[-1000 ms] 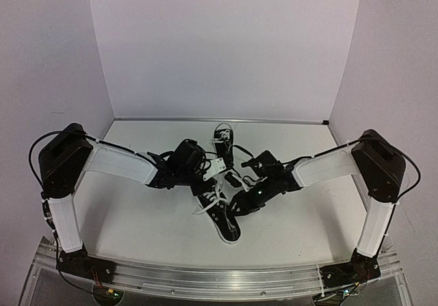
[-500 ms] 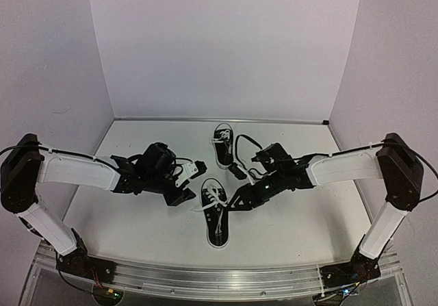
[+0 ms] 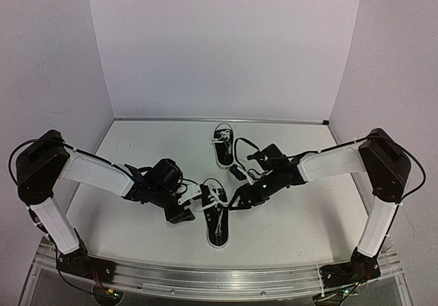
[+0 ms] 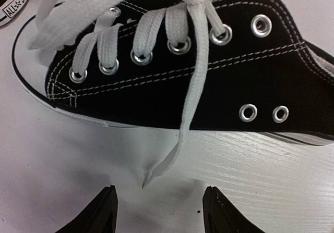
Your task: Tie the shoes
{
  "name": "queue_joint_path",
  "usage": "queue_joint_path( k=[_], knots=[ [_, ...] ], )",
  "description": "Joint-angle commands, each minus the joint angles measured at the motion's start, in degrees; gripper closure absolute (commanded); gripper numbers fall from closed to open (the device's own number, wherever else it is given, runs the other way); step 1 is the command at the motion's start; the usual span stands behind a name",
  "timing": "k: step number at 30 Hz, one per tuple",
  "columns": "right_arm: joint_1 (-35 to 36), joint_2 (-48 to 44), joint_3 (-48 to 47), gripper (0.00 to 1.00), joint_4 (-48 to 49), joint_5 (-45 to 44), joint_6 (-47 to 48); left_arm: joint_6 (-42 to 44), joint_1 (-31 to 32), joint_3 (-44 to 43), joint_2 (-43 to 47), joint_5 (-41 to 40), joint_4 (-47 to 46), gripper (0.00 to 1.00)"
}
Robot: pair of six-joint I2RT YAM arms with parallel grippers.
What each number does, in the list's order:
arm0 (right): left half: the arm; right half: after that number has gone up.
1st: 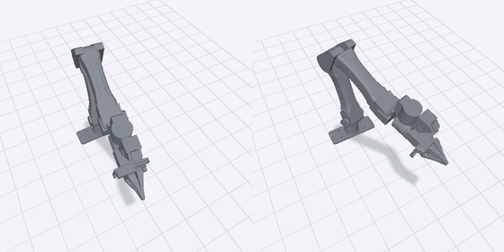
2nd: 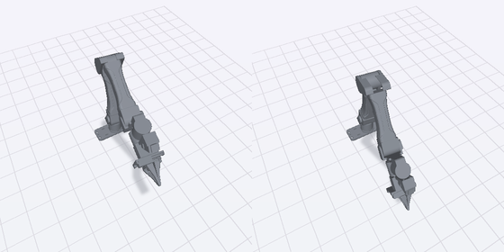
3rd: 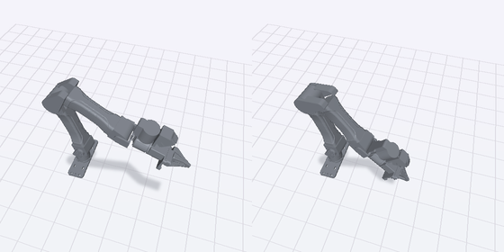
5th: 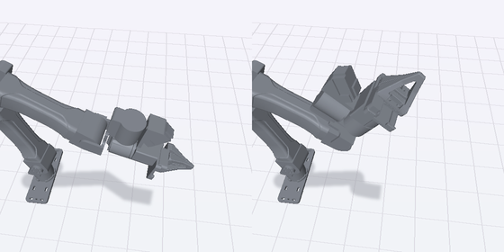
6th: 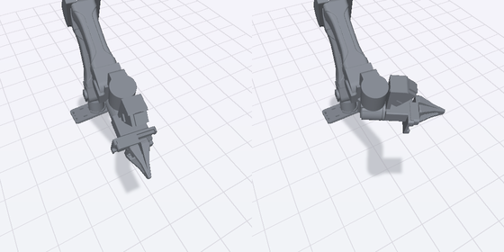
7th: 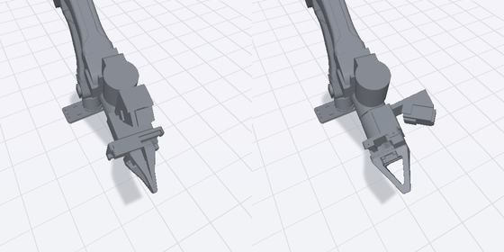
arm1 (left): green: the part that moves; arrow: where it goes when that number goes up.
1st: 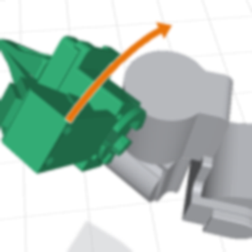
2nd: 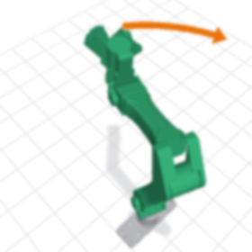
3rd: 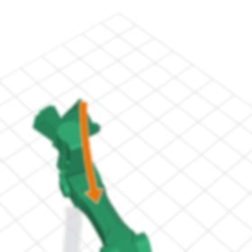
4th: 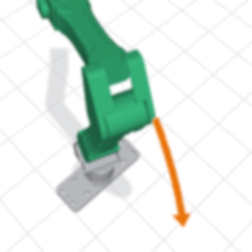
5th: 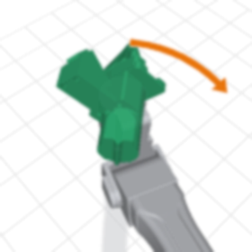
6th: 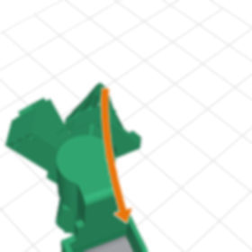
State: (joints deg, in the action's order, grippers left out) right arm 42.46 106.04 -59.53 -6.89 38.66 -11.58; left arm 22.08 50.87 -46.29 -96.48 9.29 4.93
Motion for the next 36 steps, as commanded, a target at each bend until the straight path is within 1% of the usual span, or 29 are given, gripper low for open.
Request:
queue_joint_path(
  k=[1,5,8,13,16,17,21,25,29,32,36],
  knots=[
    [0.2,-1.6,-0.6,0.44,-0.1,1.5,1.0,4.3,0.2,-4.2,-2.6,1.0,-2.2,0.44],
    [0.2,-4.6,1.0,0.45,-0.5,2.9,0.6,5.9,0.6,-5.5,-4.1,1.4,-2.5,0.49],
    [0.2,-7.2,2.4,0.45,-1.1,2.5,0.1,7.0,1.1,-5.8,-4.2,1.6,-2.5,0.58],
    [0.1,-11.7,3.8,0.45,-2.4,1.5,-1.0,7.9,2.5,-6.1,-2.6,2.6,0.9,0.85],
    [0.1,-13.7,4.0,0.45,-3.6,0.7,-1.3,7.4,4.5,-5.9,0.5,3.0,4.3,0.97],
    [0.0,-14.3,4.1,0.45,-3.8,0.3,-1.3,7.1,5.2,-5.9,1.7,3.1,5.1,0.99],
    [-0.7,-15.2,4.2,0.44,-4.7,-1.1,-1.9,6.1,8.7,-6.8,6.5,5.3,6.8,1.0],
    [-1.8,-15.3,4.0,0.43,-5.0,-2.1,-2.5,5.2,10.7,-10.1,7.3,9.9,6.4,1.0],
    [-2.9,-15.9,3.2,0.43,-5.0,-3.2,-2.9,4.9,12.1,-15.6,2.6,12.5,4.7,1.0],
    [-3.6,-15.8,2.4,0.42,-5.0,-3.4,-2.9,4.7,12.8,-21.0,-4.0,12.3,5.0,1.0],
    [-4.0,-14.9,1.7,0.42,-5.2,-3.6,-2.5,3.8,13.1,-27.1,-12.0,9.8,5.0,0.99]
  ],
)
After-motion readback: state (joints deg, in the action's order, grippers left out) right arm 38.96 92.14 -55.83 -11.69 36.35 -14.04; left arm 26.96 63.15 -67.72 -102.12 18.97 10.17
